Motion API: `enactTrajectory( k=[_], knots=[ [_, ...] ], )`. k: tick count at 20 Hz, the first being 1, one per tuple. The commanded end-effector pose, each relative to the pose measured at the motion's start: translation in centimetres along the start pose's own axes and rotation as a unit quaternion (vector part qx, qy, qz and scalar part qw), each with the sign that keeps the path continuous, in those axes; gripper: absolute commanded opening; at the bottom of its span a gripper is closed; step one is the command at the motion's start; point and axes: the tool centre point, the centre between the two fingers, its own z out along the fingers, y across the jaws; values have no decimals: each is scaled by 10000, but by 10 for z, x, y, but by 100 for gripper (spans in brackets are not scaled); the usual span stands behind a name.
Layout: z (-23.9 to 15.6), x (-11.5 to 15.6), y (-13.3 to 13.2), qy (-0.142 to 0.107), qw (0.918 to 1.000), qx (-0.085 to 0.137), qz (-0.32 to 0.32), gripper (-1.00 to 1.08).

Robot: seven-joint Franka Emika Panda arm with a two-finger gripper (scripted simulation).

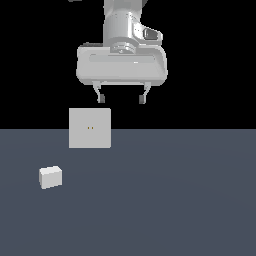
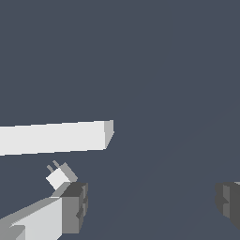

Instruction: Plug the charger into the wall socket.

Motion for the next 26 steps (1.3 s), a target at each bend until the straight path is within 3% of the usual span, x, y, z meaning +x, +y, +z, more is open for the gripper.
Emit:
enactTrajectory(
  k=[1,8,16,26],
  knots=[
    [0,0,0,0,10000,0,0,100],
    [4,-2,-6,70,9999,21,-144,100],
    [20,-8,-27,319,9973,96,-657,100],
    [52,-26,-69,837,9812,253,-1722,100]
  ],
)
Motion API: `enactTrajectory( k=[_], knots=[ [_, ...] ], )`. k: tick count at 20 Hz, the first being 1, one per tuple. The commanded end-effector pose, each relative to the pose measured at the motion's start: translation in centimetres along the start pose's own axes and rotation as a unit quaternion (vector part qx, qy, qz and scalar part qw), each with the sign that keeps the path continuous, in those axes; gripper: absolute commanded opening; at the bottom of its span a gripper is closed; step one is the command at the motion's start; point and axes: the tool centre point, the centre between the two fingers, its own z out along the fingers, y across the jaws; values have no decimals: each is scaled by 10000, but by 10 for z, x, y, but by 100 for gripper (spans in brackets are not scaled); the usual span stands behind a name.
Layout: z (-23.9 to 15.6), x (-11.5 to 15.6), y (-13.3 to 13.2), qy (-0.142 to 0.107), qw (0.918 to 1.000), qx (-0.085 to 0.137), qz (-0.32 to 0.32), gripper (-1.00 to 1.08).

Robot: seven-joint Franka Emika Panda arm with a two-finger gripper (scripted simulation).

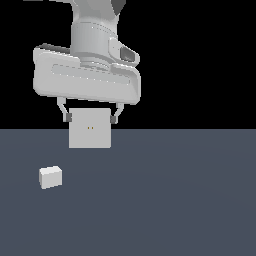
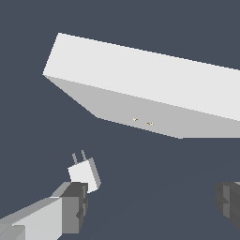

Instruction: Plug the charger into the wall socket.

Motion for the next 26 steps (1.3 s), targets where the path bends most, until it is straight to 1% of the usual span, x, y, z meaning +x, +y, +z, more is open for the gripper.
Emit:
enactTrajectory(
  k=[1,8,14,20,26],
  knots=[
    [9,-3,-12,141,9995,41,-287,100],
    [32,-13,-42,509,9931,161,-1042,100],
    [46,-21,-61,730,9857,241,-1497,100],
    [54,-25,-71,853,9804,289,-1755,100],
    [57,-26,-72,868,9792,296,-1807,100]
  ],
)
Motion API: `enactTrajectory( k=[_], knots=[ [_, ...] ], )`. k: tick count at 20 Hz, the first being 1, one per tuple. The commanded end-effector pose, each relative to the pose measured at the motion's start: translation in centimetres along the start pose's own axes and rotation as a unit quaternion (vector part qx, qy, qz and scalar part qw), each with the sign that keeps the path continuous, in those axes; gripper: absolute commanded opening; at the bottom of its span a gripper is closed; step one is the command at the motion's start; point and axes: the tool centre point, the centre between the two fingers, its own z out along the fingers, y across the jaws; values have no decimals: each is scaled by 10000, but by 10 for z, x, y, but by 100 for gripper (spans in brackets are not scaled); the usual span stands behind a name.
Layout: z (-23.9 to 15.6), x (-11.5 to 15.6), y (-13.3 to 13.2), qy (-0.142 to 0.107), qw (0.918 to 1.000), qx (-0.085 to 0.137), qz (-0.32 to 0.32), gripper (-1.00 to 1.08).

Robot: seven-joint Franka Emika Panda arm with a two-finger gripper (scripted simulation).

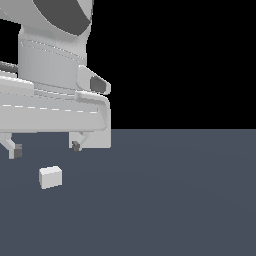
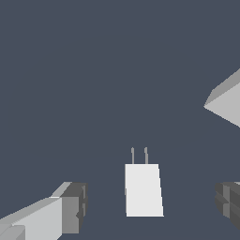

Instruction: Plug the charger into the wall socket.

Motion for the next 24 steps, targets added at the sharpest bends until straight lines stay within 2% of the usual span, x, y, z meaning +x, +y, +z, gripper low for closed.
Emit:
enactTrajectory(
  k=[1,22,23,24],
  knots=[
    [0,0,0,2,10000,-1,-7,100],
    [48,-18,0,-7,10000,-6,-8,100],
    [48,-18,0,-7,10000,-6,-8,-100],
    [48,-18,0,-7,10000,-6,-8,-100]
  ],
)
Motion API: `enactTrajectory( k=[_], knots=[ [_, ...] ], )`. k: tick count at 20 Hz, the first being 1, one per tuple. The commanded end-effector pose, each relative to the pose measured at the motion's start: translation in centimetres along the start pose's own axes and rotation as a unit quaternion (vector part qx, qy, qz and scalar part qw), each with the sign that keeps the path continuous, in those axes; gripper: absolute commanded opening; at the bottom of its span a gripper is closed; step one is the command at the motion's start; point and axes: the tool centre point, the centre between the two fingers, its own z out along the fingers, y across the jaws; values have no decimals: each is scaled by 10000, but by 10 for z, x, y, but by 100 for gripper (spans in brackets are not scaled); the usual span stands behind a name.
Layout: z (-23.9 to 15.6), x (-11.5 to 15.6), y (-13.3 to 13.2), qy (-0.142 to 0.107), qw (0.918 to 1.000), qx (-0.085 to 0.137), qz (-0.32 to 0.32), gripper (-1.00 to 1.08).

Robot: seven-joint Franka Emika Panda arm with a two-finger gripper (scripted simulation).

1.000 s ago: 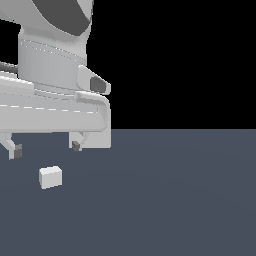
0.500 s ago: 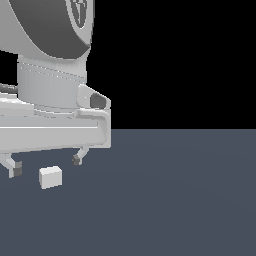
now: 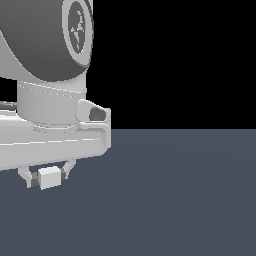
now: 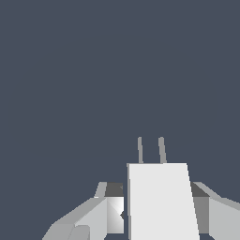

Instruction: Plug the charger into the wall socket.

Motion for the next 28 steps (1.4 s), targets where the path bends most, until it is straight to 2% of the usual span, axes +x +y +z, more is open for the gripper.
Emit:
enactTrajectory(
  k=[1,15,22,28],
  knots=[
    [0,0,1,4,10000,-7,4,-100],
    [-5,2,2,12,9999,-53,155,-100],
    [-23,7,13,30,9968,-258,758,-100],
    [-45,11,26,46,9875,-509,1491,-100]
  ],
)
